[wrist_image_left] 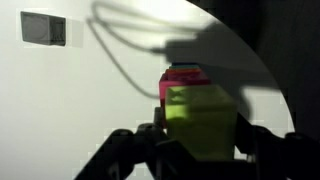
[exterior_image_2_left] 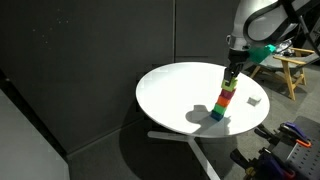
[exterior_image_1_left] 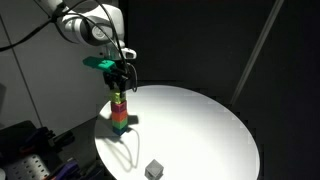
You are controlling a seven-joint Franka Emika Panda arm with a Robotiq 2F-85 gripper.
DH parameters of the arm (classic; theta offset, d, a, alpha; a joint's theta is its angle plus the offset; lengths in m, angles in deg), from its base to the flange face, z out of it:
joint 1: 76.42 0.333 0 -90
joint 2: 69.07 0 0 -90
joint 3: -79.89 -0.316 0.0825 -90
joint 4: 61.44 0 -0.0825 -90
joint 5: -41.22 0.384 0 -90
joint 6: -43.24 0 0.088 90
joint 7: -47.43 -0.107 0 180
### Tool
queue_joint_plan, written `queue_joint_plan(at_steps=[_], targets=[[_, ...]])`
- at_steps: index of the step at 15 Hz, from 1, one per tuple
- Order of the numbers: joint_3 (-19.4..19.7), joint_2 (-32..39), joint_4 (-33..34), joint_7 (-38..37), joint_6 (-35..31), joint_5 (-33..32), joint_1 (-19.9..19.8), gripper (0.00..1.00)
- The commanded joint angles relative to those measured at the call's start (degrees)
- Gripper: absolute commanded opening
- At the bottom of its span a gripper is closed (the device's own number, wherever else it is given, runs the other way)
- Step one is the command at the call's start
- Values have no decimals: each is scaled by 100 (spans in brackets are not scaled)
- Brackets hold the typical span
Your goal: Place the yellow cube on the grey cube
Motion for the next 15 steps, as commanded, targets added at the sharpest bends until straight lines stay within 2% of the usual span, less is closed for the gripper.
queue_joint_plan(at_steps=[1,2,4,15], targets=[[-16,-28,58,-305,67,-84,-15,36],[-25,-64,57,-418,100,-113,-15,31],[-47,-197,46,-537,238,-33,7,27],[-60,-1213,67,-1012,1357,353,-76,25]])
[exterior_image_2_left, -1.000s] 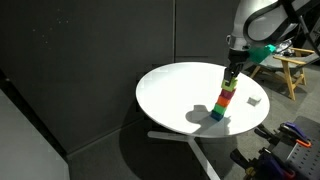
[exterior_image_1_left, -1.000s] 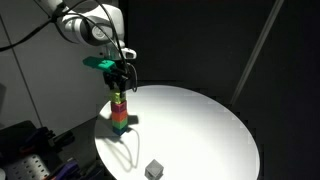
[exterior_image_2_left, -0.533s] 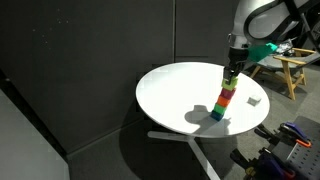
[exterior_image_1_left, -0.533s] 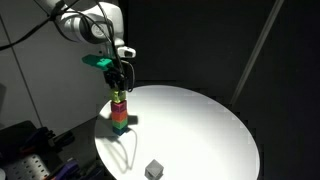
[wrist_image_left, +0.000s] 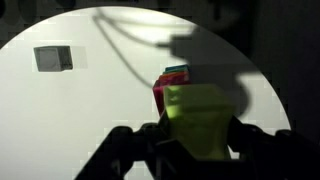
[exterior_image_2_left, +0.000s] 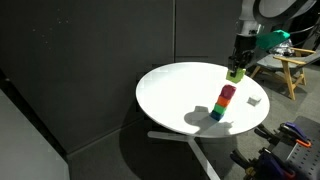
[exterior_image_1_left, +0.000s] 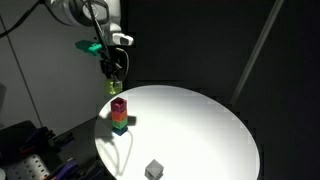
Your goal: Place the yellow cube on the grey cube
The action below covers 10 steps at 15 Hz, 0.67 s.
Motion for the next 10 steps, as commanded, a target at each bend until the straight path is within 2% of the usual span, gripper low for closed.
queue_joint_plan(at_steps=[1,10], targets=[[5,-407,55,-314,492,86,-99,25],[26,-803,42,-1390,747,-37,-590,25]])
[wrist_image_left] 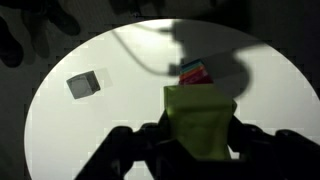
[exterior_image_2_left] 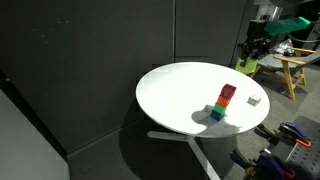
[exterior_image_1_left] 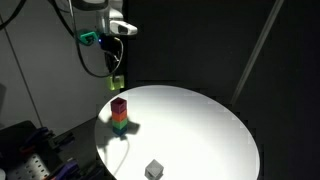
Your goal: Place the yellow cube on the grey cube
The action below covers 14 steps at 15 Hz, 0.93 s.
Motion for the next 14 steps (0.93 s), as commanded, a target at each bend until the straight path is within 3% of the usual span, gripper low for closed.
queue_joint_plan(at_steps=[1,6,14], targets=[[19,-182,38,-429,175,-47,-212,25],[50,-163,47,-937,59,-142,-528,25],[340,12,35,-207,-191,-256,-615,25]])
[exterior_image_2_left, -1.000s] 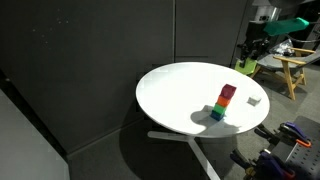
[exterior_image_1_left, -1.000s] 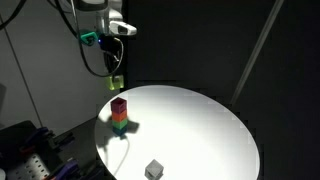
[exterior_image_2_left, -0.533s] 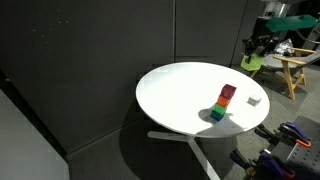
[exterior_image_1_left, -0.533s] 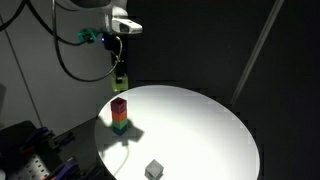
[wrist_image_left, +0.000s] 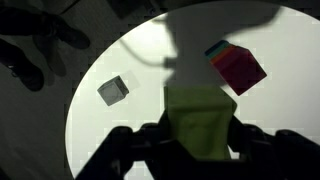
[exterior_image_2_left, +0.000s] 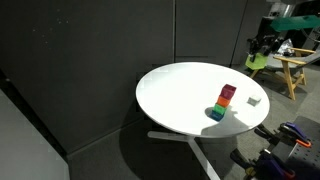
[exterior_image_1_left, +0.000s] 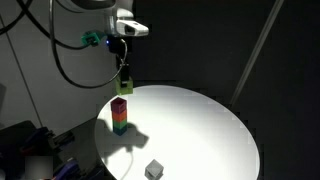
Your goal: Place the yellow cube on the grey cube
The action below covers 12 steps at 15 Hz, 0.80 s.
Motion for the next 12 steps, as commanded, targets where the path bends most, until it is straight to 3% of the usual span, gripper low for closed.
queue_joint_plan(at_steps=[1,12], targets=[[139,154,52,392,-183,-167,-41,25],[247,639,4,557,-714,-135,34,25]])
